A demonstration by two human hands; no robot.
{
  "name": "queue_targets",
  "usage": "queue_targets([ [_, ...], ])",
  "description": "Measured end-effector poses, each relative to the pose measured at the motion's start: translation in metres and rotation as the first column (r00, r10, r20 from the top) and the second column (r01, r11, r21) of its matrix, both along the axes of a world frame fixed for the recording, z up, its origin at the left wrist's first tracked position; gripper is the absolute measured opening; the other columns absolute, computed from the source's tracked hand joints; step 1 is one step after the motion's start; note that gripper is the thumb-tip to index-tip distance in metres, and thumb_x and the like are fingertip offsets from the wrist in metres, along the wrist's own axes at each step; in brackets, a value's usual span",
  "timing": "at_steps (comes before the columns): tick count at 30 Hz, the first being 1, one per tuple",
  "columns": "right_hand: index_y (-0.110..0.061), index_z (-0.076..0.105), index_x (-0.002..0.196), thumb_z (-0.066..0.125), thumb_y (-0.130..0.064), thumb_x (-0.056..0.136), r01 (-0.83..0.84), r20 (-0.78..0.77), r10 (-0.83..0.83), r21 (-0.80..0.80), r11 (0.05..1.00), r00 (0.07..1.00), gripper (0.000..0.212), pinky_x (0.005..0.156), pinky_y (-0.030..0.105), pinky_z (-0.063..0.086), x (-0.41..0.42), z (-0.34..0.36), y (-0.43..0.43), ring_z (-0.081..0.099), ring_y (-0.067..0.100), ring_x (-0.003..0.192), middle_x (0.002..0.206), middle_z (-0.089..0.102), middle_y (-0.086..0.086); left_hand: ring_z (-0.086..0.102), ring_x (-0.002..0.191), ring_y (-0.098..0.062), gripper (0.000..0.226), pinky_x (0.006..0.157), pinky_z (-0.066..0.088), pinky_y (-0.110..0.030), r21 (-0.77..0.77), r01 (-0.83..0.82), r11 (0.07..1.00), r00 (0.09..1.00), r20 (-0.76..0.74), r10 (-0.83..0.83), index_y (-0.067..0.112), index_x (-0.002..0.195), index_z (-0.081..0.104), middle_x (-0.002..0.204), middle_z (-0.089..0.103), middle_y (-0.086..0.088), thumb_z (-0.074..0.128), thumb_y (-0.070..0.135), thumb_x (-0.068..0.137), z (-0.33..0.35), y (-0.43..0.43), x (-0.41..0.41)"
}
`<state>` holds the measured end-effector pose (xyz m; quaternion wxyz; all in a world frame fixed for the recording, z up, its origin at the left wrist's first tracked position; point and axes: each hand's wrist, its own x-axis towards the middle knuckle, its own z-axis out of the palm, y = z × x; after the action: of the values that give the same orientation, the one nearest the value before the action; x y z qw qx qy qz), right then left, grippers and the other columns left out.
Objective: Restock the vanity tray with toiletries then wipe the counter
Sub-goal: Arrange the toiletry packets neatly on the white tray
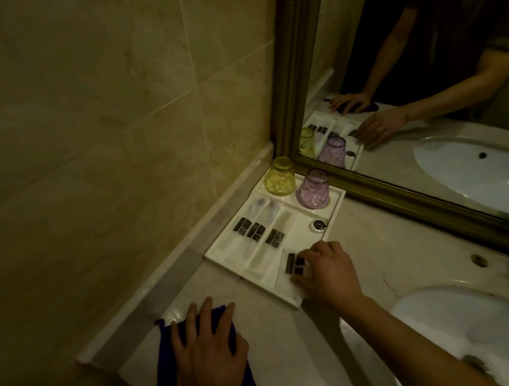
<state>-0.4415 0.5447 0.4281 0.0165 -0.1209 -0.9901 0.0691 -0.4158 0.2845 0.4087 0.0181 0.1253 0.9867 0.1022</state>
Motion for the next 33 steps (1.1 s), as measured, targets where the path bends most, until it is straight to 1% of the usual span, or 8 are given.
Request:
queue_targets([
  [4,-0.029,0.064,0.121,0.059,-0.059,0.086,0.087,-0.119,-0.098,-0.093,0.992,0.988,0.046,0.083,0.033,0.047,0.01,0.005,-0.001,0.049,0.018,0.104,0.112,0.062,-0.003,0.032,0.141,-0.031,0.057,0.112,0.019,-0.06,-0.007,-0.001,1.0,1.0,0.022,0.001,0.04,0.136,0.052,0.151,0.042,-0.003,0.036,0.053,0.082,0.0,-0.001,0.0],
  [8,-0.029,0.067,0.107,0.061,-0.051,0.088,0.112,-0.008,-0.118,-0.255,0.96,0.993,0.03,0.064,0.027,0.043,0.023,0.006,-0.005,0.055,0.011,0.08,0.088,0.067,-0.005,0.027,0.144,-0.03,0.058,0.114,0.015,-0.058,-0.016,-0.002,1.0,0.999,0.037,0.002,0.042,0.139,0.046,0.154,0.037,-0.001,0.036,0.054,0.084,-0.003,-0.002,-0.002],
  [13,-0.023,0.077,0.097,0.064,-0.03,0.092,0.063,-0.045,-0.081,-0.325,0.944,0.996,0.015,0.07,0.021,0.044,0.021,0.001,-0.015,0.052,0.005,0.071,0.089,0.074,-0.004,0.017,0.147,-0.026,0.059,0.116,0.007,-0.056,-0.027,-0.011,1.0,0.998,0.063,0.013,0.048,0.143,0.036,0.159,0.027,0.003,0.03,0.056,0.085,-0.004,0.0,-0.002],
  [18,-0.025,0.078,0.1,0.064,-0.028,0.092,0.019,-0.108,-0.049,-0.265,0.964,0.993,0.016,0.071,0.022,0.038,0.02,-0.005,-0.01,0.048,0.008,0.083,0.096,0.073,-0.005,0.031,0.141,-0.031,0.055,0.113,0.018,-0.06,-0.022,-0.002,1.0,0.998,0.067,0.004,0.041,0.137,0.05,0.151,0.041,-0.003,0.041,0.052,0.083,-0.003,-0.001,-0.001],
  [23,-0.03,0.074,0.096,0.059,-0.039,0.092,-0.094,-0.082,0.079,-0.2,0.975,0.993,0.018,0.079,0.027,0.042,0.013,-0.006,-0.014,0.047,0.01,0.089,0.099,0.063,-0.007,0.026,0.144,-0.029,0.057,0.114,0.014,-0.058,-0.033,-0.007,0.999,0.997,0.077,0.01,0.044,0.139,0.045,0.154,0.036,0.0,0.037,0.055,0.083,-0.005,-0.001,-0.002],
  [27,-0.031,0.07,0.094,0.06,-0.04,0.088,-0.1,-0.126,0.087,-0.101,0.99,0.988,0.015,0.07,0.027,0.035,0.013,-0.011,-0.021,0.048,0.014,0.088,0.102,0.06,-0.007,0.029,0.142,-0.029,0.056,0.113,0.018,-0.058,-0.047,-0.014,0.999,0.997,0.076,0.017,0.044,0.137,0.048,0.152,0.04,0.0,0.04,0.054,0.082,-0.005,0.0,-0.002],
  [30,-0.032,0.066,0.11,0.065,-0.044,0.084,-0.031,-0.166,0.013,-0.103,0.994,0.986,0.029,0.075,0.027,0.04,0.013,-0.012,-0.023,0.05,0.016,0.097,0.111,0.059,-0.005,0.037,0.138,-0.032,0.058,0.11,0.023,-0.06,-0.032,-0.004,0.999,0.999,0.054,0.006,0.04,0.133,0.055,0.147,0.047,-0.003,0.037,0.053,0.079,-0.003,-0.001,-0.002],
  [33,-0.036,0.059,0.125,0.063,-0.052,0.083,-0.069,-0.097,0.061,-0.079,0.994,0.993,0.045,0.09,0.032,0.041,0.013,-0.013,-0.022,0.047,0.017,0.113,0.128,0.053,-0.005,0.04,0.136,-0.033,0.059,0.108,0.026,-0.061,-0.019,-0.004,1.0,0.999,0.041,0.005,0.038,0.131,0.058,0.144,0.05,-0.005,0.035,0.053,0.078,-0.002,0.0,-0.001],
])
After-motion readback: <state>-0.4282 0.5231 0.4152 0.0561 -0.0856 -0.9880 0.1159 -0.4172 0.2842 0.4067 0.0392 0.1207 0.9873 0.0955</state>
